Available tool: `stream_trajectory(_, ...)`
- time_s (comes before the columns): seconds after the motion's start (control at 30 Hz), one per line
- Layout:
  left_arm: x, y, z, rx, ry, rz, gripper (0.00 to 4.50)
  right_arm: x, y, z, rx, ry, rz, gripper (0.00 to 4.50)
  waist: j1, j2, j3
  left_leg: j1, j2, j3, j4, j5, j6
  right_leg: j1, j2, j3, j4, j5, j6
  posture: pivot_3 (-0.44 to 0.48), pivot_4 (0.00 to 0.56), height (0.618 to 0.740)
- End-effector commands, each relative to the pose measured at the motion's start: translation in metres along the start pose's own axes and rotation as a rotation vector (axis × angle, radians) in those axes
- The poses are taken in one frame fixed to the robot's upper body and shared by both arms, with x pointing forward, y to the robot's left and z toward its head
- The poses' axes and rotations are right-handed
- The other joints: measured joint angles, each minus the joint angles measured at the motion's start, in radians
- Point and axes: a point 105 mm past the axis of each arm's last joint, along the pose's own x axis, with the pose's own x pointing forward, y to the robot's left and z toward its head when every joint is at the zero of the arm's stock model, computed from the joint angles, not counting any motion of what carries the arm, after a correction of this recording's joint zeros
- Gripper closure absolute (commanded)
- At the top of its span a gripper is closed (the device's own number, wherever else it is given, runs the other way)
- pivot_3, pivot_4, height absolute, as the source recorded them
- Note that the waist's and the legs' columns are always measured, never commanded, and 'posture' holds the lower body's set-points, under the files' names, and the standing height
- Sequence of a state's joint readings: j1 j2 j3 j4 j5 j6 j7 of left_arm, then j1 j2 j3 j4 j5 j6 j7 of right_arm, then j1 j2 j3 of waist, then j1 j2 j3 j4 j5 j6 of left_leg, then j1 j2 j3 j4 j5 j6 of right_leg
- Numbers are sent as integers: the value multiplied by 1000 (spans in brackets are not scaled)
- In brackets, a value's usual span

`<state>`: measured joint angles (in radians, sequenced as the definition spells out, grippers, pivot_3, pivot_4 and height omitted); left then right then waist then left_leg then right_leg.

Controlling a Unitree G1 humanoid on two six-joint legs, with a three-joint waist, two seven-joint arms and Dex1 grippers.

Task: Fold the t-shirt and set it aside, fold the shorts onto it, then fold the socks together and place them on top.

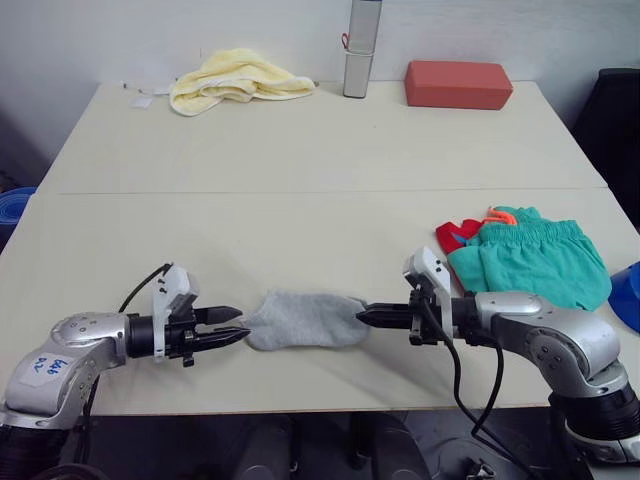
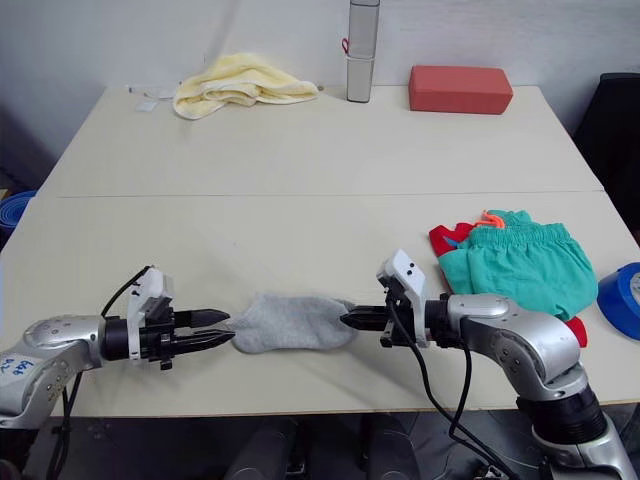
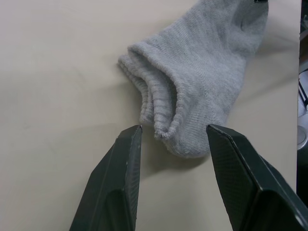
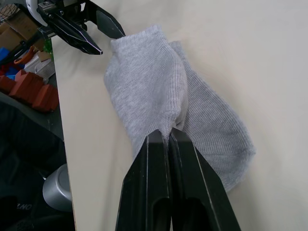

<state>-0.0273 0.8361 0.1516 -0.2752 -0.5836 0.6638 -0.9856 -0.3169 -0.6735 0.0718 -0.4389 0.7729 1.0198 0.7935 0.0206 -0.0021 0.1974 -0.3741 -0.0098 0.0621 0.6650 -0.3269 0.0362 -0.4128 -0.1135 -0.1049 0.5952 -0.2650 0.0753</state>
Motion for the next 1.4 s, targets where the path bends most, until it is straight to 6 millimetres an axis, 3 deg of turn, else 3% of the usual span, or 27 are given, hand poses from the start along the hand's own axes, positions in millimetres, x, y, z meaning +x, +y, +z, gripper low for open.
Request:
stream_trajectory(0.03,1,-8,3,18,8,-28,2265,1,6,5,-34,-24,20,4500,0,0,0,0,0,0,0,0,0,0,0,0,0,0,0,0,150,740)
stream_trajectory(0.27,8,-11,0,-3,19,-48,2265,1,6,6,-34,-26,18,4500,0,0,0,0,0,0,0,0,0,0,0,0,0,0,0,0,150,740)
stream_trajectory(0.37,11,-11,4,-17,-6,-50,2861,1,6,6,-34,-25,22,4500,0,0,0,0,0,0,0,0,0,0,0,0,0,0,0,0,150,740)
stream_trajectory(0.53,8,-12,4,-24,0,-53,4347,1,7,6,-34,-24,23,4500,0,0,0,0,0,0,0,0,0,0,0,0,0,0,0,0,150,740)
stream_trajectory(0.57,8,-12,5,-30,-4,-51,4429,1,7,6,-33,-23,24,4500,0,0,0,0,0,0,0,0,0,0,0,0,0,0,0,0,150,740)
stream_trajectory(0.9,4,-19,31,-144,-101,-106,4429,-12,4,20,-8,-61,37,4500,0,0,0,0,0,0,0,0,0,0,0,0,0,0,0,0,150,740)
stream_trajectory(1.1,8,-13,25,-171,-62,-69,4429,-11,-5,20,6,-48,9,4500,1,0,0,0,0,0,0,0,0,0,0,-1,0,0,0,0,150,740)
stream_trajectory(1.4,9,-7,11,-262,8,-46,4429,-3,-12,0,73,29,-25,4500,0,0,0,0,0,0,0,0,0,0,0,0,1,0,0,0,150,740)
